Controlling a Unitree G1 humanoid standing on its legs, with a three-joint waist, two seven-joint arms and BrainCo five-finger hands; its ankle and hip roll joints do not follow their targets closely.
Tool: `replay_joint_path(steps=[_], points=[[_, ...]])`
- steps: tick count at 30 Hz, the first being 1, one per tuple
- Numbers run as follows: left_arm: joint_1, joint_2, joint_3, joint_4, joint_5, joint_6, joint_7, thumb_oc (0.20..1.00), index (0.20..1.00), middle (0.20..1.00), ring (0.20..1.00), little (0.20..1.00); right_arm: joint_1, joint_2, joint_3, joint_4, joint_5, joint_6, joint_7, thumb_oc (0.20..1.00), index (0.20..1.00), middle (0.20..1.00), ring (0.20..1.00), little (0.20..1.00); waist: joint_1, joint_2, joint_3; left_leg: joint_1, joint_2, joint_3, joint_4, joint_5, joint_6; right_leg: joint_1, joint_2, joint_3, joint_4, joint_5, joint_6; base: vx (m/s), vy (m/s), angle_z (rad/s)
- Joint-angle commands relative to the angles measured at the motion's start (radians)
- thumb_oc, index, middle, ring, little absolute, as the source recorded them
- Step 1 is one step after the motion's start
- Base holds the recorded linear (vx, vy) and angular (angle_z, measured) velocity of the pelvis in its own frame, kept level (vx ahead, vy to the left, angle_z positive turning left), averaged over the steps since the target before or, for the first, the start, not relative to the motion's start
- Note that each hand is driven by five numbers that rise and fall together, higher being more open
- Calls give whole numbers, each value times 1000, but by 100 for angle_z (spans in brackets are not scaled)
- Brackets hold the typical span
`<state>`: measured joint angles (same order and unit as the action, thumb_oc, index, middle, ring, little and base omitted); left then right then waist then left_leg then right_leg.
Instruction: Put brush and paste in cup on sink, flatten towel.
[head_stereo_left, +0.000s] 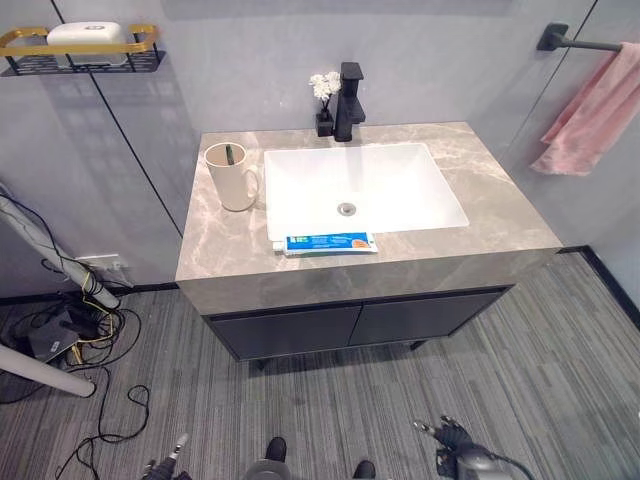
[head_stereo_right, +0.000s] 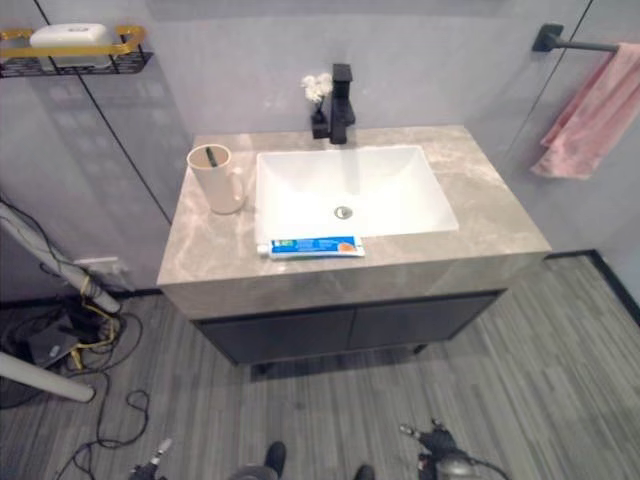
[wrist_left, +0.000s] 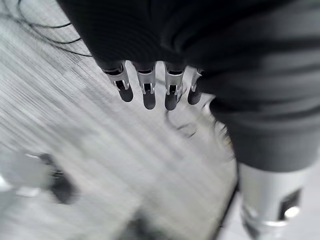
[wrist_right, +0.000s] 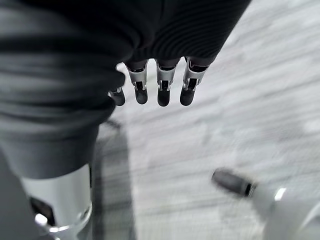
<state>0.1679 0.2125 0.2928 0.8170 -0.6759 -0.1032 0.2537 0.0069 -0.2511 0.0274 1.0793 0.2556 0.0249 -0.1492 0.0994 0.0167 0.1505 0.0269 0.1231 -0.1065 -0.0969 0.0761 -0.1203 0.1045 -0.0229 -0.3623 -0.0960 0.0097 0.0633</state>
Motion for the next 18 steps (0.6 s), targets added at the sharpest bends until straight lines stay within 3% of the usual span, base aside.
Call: replay_joint_path(steps=[1, 4, 6, 7, 12, 13, 16, 18], points=[[-57, 124, -38, -95, 76, -104, 99, 1000, 1000, 1000, 1000, 1000, -56, -21, -17, 23, 101, -57, -58, 1000, 1000, 1000, 1000, 1000, -6, -26, 8, -20, 16, 11, 10, -83, -44, 1, -93, 15, 9, -58, 93, 28, -66, -1], [5, 193, 25, -409, 279, -102, 168, 1000, 1000, 1000, 1000, 1000, -46, -42, -68, 88, 106, -56, -82, 1000, 1000, 1000, 1000, 1000, 5, -14, 8, -8, 33, 8, 10, -85, -55, 16, -79, 13, 9, -73, 86, 34, -62, -3], [9, 190, 27, -417, 283, -97, 171, 1000, 1000, 1000, 1000, 1000, -46, -42, -67, 89, 106, -56, -82, 1000, 1000, 1000, 1000, 1000, 4, -14, 7, -9, 33, 7, 10, -84, -55, 16, -79, 12, 9, -73, 86, 32, -48, -1], [-3, 229, 54, -604, 413, -108, 215, 1000, 1000, 1000, 1000, 1000, -27, -33, -74, 119, 124, -58, -76, 1000, 1000, 1000, 1000, 1000, 7, -14, 9, 8, 45, 12, 10, -93, -61, 32, -69, 16, 9, -85, 84, 32, -54, -3], [-36, 288, 37, -722, 558, -90, 198, 1000, 1000, 1000, 1000, 1000, -14, -26, -80, 146, 156, -59, -47, 1000, 1000, 1000, 1000, 1000, -6, -12, 6, 10, 45, 21, 10, -91, -57, 30, -70, 24, 9, -82, 86, 13, -1, -6], [-43, 332, 11, -731, 674, -58, 192, 1000, 1000, 1000, 1000, 1000, -7, -17, -74, 157, 158, -59, -34, 1000, 1000, 1000, 1000, 1000, -11, -10, 3, 17, 46, 32, 10, -95, -55, 33, -73, 28, 9, -81, 90, 6, 35, -13], [-71, 369, -58, -711, 777, -26, 183, 1000, 1000, 1000, 1000, 1000, -9, -7, -51, 166, 141, -50, -21, 1000, 1000, 1000, 1000, 1000, -31, -10, -2, 30, 43, 53, 10, -105, -48, 32, -79, 45, 9, -76, 96, 23, 45, -12], [-74, 369, -61, -708, 778, -28, 184, 1000, 1000, 1000, 1000, 1000, -8, -6, -52, 165, 141, -50, -21, 1000, 1000, 1000, 1000, 1000, -28, -10, -2, 32, 43, 56, 10, -106, -48, 32, -79, 47, 9, -76, 97, 15, 33, -17]])
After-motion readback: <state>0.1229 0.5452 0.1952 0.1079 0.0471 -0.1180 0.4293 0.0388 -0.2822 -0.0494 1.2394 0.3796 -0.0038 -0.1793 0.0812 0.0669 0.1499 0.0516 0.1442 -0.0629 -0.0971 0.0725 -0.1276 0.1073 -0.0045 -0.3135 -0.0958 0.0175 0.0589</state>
